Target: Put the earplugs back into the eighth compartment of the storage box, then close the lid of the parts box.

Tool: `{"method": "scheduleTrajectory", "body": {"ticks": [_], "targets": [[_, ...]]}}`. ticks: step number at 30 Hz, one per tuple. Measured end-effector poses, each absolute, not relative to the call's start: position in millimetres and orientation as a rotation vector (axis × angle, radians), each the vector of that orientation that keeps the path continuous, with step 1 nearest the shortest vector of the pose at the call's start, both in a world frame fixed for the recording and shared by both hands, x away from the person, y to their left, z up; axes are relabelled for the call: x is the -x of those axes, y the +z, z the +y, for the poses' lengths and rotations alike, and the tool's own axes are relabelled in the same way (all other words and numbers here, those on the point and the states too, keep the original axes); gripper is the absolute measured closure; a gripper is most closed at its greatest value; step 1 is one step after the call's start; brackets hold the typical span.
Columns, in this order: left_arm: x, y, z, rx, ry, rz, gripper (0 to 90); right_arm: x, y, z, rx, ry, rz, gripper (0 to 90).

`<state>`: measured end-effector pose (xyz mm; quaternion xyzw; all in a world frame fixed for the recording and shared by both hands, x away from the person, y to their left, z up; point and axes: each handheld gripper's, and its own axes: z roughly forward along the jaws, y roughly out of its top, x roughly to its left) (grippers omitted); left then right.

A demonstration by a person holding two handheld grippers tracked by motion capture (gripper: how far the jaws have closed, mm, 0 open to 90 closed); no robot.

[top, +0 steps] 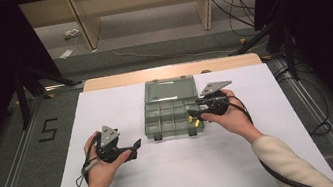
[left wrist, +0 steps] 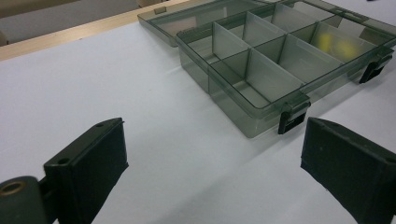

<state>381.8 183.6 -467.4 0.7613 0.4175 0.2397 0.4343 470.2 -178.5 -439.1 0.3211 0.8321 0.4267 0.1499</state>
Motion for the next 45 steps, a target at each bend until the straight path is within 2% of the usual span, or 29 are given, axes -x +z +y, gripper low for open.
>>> {"method": "scheduleTrajectory", "body": {"ticks": [14,45], "targets": [[-381,-467,184,-1.888,0.601,1.043,6.4,-476,-431,-198,-1.026,1.243,2.282,34.7],[-382,-465,184,-1.865,0.612,1.043,9.1,-479,-432,-212,-1.072,1.23,2.253,35.2]]}}
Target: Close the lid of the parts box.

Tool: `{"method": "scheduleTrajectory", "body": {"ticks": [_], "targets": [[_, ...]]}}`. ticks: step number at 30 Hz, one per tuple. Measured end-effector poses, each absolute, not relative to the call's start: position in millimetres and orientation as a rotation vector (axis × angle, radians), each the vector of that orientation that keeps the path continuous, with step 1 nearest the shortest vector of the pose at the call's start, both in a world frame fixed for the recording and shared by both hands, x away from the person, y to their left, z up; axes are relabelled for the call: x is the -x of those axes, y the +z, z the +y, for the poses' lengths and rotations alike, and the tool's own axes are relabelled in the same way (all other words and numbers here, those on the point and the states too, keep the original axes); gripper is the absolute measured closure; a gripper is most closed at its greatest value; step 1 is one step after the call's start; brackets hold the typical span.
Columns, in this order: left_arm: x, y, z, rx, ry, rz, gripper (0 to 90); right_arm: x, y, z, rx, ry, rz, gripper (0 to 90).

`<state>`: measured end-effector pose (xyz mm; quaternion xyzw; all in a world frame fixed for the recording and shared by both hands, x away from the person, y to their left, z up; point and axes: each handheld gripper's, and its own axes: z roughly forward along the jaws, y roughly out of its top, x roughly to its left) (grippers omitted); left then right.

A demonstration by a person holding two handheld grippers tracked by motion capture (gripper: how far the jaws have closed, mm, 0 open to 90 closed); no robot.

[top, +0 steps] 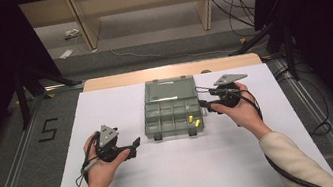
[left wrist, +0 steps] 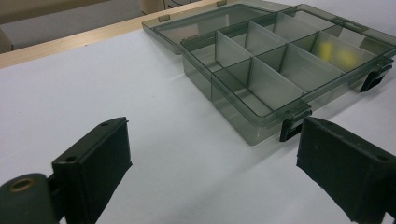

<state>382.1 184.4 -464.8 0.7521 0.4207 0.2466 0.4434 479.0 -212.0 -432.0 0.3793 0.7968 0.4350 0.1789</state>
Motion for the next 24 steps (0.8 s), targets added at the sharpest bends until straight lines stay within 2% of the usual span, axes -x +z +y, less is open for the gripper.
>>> {"method": "scheduleTrajectory", "body": {"ticks": [10,16,21,24], "targets": [[-381,-464,187,-1.851,0.609,1.052,11.1,-496,-428,-219,-1.135,1.191,2.241,48.8],[-383,-464,186,-1.843,0.601,1.05,11.7,-523,-426,-209,-1.204,1.127,2.229,55.9],[-385,-465,183,-1.845,0.592,1.044,12.1,-560,-429,-192,-1.328,1.041,2.215,65.3],[-385,-465,182,-1.847,0.588,1.039,12.2,-571,-434,-188,-1.364,1.006,2.216,67.0]]}}
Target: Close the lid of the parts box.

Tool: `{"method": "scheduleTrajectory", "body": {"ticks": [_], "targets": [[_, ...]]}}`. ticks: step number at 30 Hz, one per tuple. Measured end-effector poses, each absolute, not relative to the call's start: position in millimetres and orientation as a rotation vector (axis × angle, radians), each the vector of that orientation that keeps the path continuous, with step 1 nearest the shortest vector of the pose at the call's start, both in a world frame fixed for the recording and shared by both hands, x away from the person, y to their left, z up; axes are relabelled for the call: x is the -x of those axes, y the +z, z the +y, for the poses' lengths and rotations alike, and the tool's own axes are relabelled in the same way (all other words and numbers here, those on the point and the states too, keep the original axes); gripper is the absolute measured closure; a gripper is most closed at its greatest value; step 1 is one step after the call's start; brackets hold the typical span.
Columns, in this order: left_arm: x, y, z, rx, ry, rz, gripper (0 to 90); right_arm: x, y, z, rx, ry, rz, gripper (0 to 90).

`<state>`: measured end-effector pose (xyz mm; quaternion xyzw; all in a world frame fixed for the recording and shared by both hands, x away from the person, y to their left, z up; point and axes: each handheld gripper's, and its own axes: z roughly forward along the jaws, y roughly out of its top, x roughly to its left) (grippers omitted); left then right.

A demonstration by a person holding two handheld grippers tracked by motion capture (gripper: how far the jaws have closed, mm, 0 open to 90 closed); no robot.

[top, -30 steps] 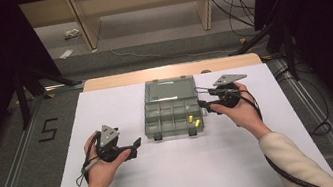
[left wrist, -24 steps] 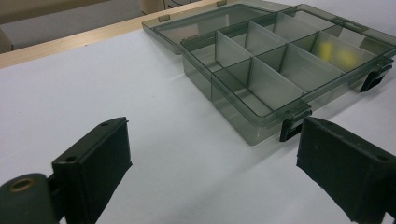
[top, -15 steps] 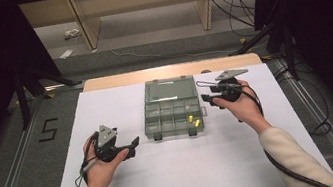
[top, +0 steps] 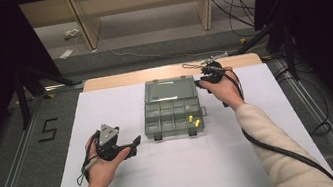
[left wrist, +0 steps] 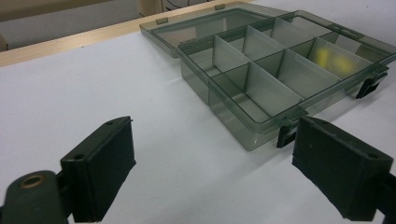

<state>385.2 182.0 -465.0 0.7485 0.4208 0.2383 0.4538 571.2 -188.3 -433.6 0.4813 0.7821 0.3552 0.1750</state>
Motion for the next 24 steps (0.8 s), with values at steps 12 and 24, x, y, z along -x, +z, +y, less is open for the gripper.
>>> {"method": "scheduleTrajectory", "body": {"ticks": [12,24], "targets": [[-388,-467,181,-1.848,0.574,1.039,12.7,-614,-456,-166,-1.688,0.853,2.203,74.4],[-392,-468,180,-1.851,0.575,1.04,13.2,-620,-457,-155,-1.871,0.755,2.142,78.6]]}}
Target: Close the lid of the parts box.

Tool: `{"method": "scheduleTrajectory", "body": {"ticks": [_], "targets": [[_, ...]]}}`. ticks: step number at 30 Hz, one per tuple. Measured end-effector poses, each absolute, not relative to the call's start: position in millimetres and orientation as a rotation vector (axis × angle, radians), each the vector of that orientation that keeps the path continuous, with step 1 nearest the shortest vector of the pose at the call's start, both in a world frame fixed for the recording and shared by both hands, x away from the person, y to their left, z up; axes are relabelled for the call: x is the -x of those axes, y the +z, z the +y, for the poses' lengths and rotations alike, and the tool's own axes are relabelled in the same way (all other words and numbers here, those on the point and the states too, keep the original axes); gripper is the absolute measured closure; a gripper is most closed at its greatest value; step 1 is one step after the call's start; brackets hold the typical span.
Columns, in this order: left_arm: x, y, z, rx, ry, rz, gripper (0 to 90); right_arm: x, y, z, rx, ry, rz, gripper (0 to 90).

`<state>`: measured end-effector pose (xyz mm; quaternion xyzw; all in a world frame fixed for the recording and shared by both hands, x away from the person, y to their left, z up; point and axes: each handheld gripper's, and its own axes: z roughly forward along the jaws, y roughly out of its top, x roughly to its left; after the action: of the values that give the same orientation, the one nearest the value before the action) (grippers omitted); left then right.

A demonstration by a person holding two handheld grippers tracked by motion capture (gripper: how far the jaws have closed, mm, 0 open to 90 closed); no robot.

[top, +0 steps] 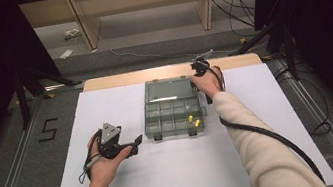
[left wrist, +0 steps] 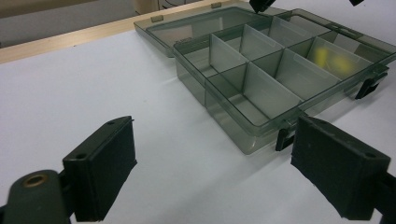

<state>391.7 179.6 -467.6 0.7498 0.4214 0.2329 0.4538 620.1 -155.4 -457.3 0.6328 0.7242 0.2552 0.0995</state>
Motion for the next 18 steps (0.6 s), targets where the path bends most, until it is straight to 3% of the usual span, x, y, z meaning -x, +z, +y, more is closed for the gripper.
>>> {"method": "scheduleTrajectory", "body": {"ticks": [3,16,18], "targets": [[-397,-467,180,-1.856,0.579,1.042,13.8,-621,-456,-152,-1.905,0.711,2.093,85.9],[-457,-433,177,-1.792,0.641,1.087,18.0,-617,-449,-147,-1.952,0.705,1.984,89.3],[-471,-425,174,-1.781,0.642,1.104,22.5,-615,-446,-146,-1.936,0.707,1.975,89.5]]}}
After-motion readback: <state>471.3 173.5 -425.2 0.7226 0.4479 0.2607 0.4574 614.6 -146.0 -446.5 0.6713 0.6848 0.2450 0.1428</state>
